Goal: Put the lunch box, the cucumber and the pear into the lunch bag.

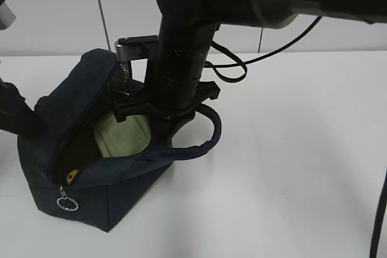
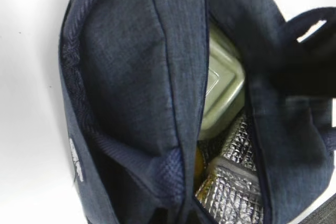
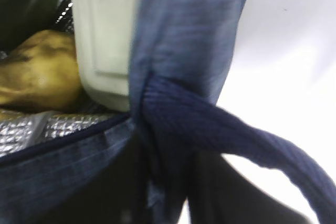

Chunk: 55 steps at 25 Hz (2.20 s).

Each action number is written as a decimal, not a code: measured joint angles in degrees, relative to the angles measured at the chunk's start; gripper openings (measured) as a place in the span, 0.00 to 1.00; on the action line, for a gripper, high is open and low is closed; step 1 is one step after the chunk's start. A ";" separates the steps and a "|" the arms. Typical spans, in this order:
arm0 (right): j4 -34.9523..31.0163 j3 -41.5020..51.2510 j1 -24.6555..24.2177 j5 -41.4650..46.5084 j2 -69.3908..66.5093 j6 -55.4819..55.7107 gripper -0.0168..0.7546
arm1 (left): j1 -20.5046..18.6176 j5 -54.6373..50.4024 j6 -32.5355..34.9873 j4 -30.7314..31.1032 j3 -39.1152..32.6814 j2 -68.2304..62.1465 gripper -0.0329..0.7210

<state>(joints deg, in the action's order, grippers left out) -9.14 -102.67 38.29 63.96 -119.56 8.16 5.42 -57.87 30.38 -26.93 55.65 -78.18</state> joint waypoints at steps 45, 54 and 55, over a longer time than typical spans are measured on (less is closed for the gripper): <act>-26.97 22.74 -17.31 -12.15 15.13 -28.35 0.31 | 13.14 2.49 -8.45 -2.19 14.27 -16.06 0.18; -31.89 22.74 -17.31 -14.75 22.11 -33.48 0.70 | 13.14 5.03 -8.45 -1.90 14.27 -10.12 0.38; -31.89 22.74 -17.31 -14.60 22.52 -33.73 0.70 | 13.14 5.10 -8.45 -1.78 14.27 -9.33 0.38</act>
<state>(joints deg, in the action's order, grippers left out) -41.03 -79.92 20.99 49.36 -97.04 -25.56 18.56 -52.77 21.93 -28.71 69.91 -87.51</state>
